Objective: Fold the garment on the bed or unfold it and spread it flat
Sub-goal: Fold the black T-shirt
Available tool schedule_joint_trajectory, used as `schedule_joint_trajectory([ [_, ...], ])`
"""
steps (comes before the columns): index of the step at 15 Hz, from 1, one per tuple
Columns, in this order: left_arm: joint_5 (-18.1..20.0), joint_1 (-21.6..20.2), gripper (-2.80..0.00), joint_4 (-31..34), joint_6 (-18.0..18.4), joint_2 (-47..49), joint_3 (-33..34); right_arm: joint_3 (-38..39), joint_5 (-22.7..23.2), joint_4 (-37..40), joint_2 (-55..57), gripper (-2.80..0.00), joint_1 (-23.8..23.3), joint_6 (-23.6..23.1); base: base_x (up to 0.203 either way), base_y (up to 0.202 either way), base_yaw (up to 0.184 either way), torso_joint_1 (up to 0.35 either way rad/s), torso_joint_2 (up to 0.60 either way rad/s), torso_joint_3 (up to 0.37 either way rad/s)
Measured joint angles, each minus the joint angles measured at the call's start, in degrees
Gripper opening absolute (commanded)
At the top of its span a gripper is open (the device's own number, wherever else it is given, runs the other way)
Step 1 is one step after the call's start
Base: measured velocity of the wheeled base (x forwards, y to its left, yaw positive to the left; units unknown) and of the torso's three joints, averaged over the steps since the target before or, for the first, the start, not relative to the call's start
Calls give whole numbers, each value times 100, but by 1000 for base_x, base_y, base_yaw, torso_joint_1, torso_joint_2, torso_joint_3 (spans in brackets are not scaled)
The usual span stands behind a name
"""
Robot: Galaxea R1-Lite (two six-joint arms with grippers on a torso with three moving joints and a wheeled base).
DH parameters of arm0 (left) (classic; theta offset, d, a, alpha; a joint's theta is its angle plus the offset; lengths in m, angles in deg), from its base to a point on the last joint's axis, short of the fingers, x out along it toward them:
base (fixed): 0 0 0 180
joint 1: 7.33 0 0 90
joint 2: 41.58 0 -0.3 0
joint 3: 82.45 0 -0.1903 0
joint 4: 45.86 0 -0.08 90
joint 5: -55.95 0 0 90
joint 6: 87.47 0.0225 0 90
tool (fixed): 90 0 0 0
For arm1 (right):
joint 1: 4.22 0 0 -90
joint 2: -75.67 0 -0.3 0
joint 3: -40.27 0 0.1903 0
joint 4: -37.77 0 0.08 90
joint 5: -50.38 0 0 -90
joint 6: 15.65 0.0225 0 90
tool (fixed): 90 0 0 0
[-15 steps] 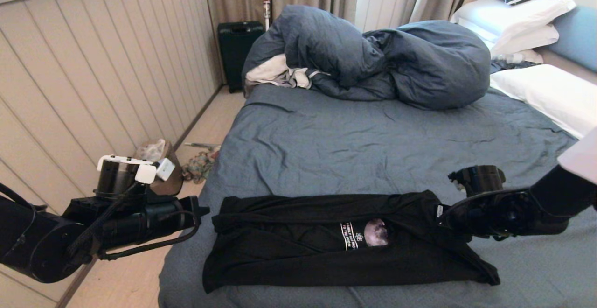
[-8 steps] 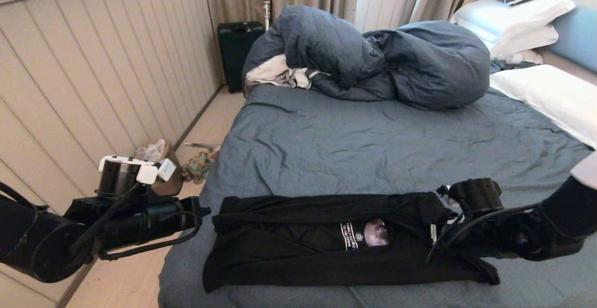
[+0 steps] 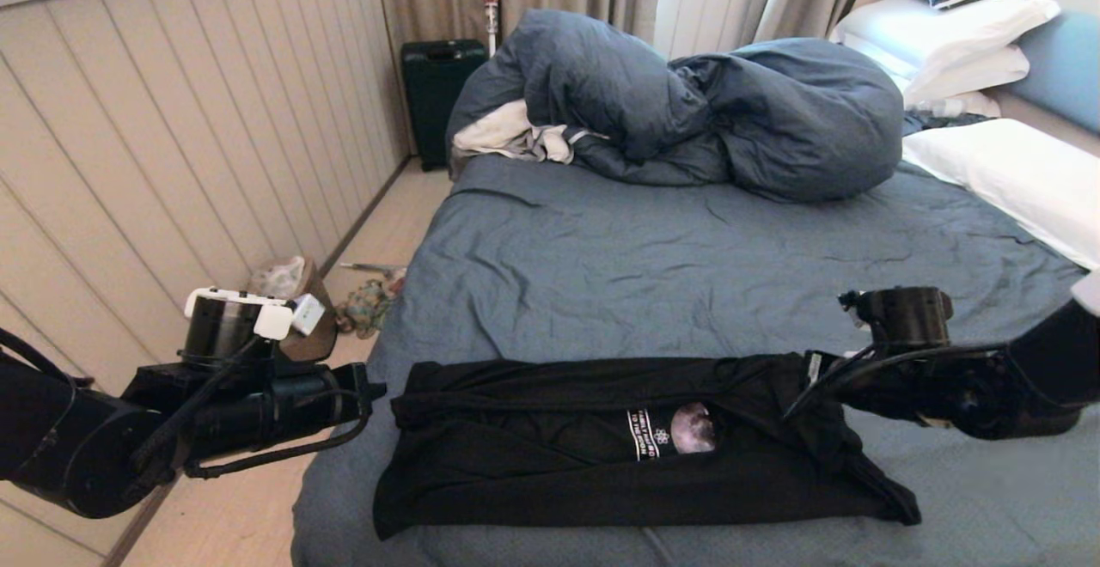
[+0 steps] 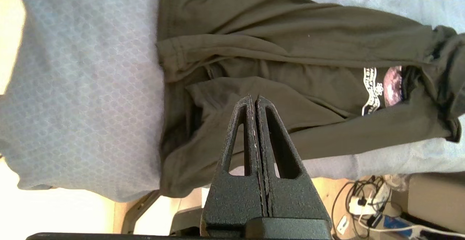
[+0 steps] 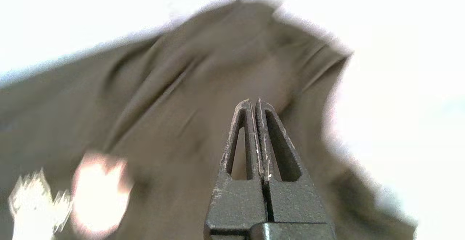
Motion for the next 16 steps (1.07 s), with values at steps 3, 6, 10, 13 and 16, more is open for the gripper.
schedule_joint_trajectory([
  [3, -1, 0, -280, -1, 1, 16, -3, -453, -463, -22, 463, -280, -150, 62, 0, 0, 0, 0, 0, 0],
  [6, -1, 5, -280, 0, -1, 18, -6, -548, -529, -20, 714, -280, -151, 47, 0, 0, 0, 0, 0, 0],
  [10, -2, 0, -280, 0, 2, 20, -2, -297, -517, -22, 778, -280, -16, -1, 0, 0, 0, 0, 0, 0],
  [13, -1, 0, -280, -2, 2, 20, -1, 24, -498, -26, 709, -280, 296, -17, 0, 0, 0, 0, 0, 0],
  [16, -1, 0, -280, -9, 4, 20, -3, 257, -475, -31, 619, -280, 650, 11, 0, 0, 0, 0, 0, 0],
])
